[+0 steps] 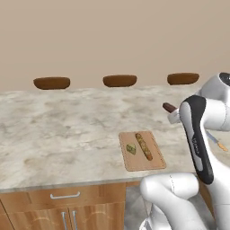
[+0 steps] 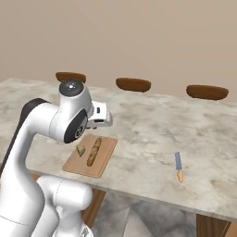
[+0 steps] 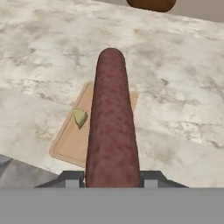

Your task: Retrieve the sausage and cheese from the fridge and place them on the cutting board on the counter.

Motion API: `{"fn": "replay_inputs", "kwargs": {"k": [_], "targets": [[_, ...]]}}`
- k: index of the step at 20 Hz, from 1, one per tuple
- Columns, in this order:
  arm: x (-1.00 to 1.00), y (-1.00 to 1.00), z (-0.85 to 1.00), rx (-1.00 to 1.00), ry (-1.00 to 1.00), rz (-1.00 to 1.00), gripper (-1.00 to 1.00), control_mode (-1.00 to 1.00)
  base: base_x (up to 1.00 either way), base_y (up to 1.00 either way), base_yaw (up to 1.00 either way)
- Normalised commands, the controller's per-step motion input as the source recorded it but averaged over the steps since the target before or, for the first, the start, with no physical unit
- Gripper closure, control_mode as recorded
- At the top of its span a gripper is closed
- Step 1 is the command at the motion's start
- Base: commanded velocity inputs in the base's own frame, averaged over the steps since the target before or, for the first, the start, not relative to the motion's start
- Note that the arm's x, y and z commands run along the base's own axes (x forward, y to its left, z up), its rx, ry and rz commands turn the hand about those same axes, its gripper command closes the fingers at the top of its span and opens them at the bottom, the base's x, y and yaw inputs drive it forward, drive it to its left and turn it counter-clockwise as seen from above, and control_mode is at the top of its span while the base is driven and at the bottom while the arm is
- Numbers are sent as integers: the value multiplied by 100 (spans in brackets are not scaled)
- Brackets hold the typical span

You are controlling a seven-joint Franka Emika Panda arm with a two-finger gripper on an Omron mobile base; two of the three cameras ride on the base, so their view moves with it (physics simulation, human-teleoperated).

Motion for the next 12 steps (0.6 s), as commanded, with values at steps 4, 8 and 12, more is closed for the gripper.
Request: {"fn": "replay_inputs", "kwargs": {"k": [4,8,12], "targets": [[1,31,-48,10,0,-13,100,-100,0,0,0],[28,34,-57,3,7,-20,100,-100,0,0,0],[46,6,-56,0,8,-15,100,-100,0,0,0]]}}
